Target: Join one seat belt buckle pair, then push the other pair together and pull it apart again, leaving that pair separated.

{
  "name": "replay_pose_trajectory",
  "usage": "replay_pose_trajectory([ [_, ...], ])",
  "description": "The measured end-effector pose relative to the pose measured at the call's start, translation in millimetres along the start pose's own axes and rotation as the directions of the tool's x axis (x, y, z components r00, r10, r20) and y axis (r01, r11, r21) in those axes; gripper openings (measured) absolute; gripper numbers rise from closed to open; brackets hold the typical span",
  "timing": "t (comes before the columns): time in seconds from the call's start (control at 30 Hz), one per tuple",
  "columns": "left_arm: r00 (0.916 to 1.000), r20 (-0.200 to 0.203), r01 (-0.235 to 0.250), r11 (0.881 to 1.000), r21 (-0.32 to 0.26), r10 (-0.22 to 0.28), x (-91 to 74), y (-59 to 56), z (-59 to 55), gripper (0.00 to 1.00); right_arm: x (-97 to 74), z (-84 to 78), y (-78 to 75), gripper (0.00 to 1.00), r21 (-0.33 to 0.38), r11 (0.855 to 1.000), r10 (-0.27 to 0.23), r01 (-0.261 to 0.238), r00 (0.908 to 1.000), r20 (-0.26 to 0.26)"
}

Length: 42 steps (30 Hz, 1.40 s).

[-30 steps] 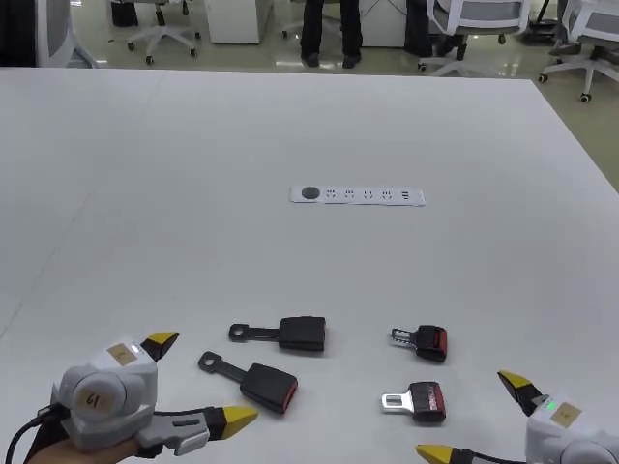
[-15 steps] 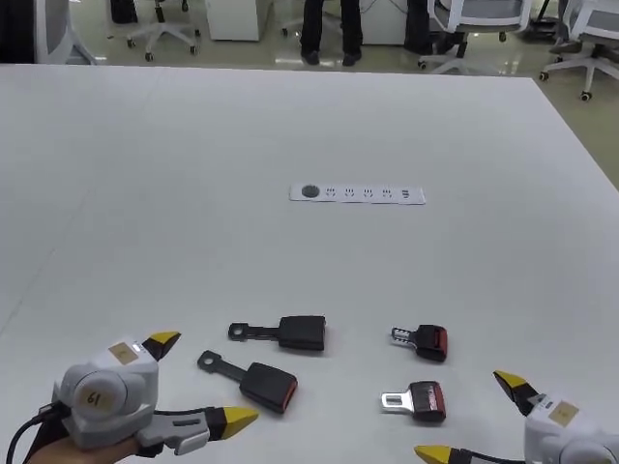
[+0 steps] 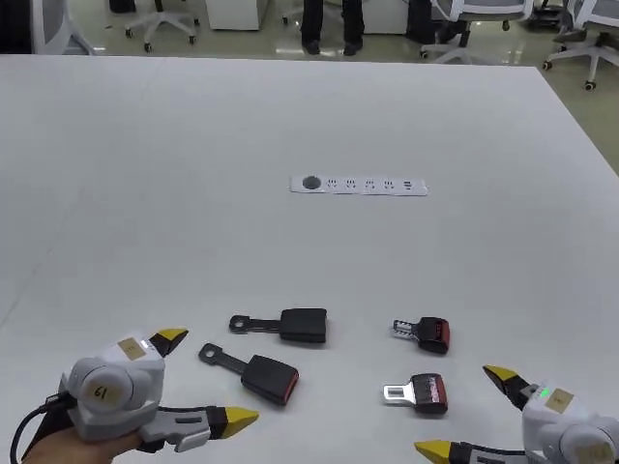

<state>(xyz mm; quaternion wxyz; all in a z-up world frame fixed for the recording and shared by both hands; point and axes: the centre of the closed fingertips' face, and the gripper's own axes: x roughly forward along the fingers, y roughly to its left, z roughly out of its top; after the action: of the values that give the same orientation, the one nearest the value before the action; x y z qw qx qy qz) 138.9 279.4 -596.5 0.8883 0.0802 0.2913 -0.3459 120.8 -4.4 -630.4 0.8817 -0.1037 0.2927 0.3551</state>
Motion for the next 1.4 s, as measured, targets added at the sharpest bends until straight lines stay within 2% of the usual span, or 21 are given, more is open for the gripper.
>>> replay_pose_trajectory([
  [0.37, 0.9979, -0.034, 0.057, 0.997, 0.050, -0.055, 8.5, -7.9, -1.6, 0.90, 7.7, -5.2, -3.4, 0.89, -0.010, 0.999, 0.049, -0.049, 0.9983, -0.031],
  [0.5, 0.9964, -0.051, 0.072, 0.995, 0.064, -0.068, 11.7, -5.0, -7.3, 0.88, 10.7, -5.4, -1.5, 0.87, -0.015, 0.998, 0.064, -0.065, 0.9969, -0.045],
  [0.67, 0.9911, -0.081, 0.113, 0.989, 0.096, -0.105, 17.7, -7.8, -8.4, 0.87, 16.3, -5.9, -1.3, 0.85, -0.035, 0.993, 0.107, -0.109, 0.9919, -0.068],
  [0.77, 0.9865, -0.102, 0.139, 0.985, 0.104, -0.128, 21.9, -9.7, -9.8, 0.86, 18.6, -5.0, 0.1, 0.79, -0.046, 0.990, 0.133, -0.137, 0.9885, -0.072],
  [1.0, 0.9748, -0.152, 0.190, 0.966, 0.176, -0.164, 30.8, -16.7, -8.1, 0.82, 27.3, -4.7, 2.0, 0.79, -0.054, 0.981, 0.181, -0.187, 0.9784, -0.099],
  [1.13, 0.9674, -0.167, 0.222, 0.955, 0.197, -0.190, 37.2, -19.2, -6.2, 0.80, 31.6, -7.5, -0.4, 0.76, -0.059, 0.977, 0.199, -0.206, 0.9733, -0.115],
  [1.2, 0.9619, -0.184, 0.240, 0.946, 0.219, -0.202, 41.3, -18.3, -8.7, 0.80, 33.7, -9.1, -0.7, 0.74, -0.064, 0.973, 0.212, -0.221, 0.9693, -0.125],
  [1.27, 0.9551, -0.208, 0.261, 0.932, 0.253, -0.211, 45.2, -18.0, -11.5, 0.80, 35.1, -12.0, -2.7, 0.73, -0.073, 0.969, 0.225, -0.236, 0.9647, -0.137],
  [1.33, 0.9466, -0.227, 0.285, 0.924, 0.256, -0.229, 48.8, -18.8, -14.1, 0.79, 36.1, -12.8, -0.3, 0.73, -0.065, 0.964, 0.245, -0.258, 0.9567, -0.157],
  [1.4, 0.9406, -0.239, 0.304, 0.913, 0.273, -0.242, 52.2, -19.1, -14.5, 0.77, 37.4, -10.8, -0.3, 0.72, -0.074, 0.961, 0.251, -0.265, 0.9545, -0.162],
])
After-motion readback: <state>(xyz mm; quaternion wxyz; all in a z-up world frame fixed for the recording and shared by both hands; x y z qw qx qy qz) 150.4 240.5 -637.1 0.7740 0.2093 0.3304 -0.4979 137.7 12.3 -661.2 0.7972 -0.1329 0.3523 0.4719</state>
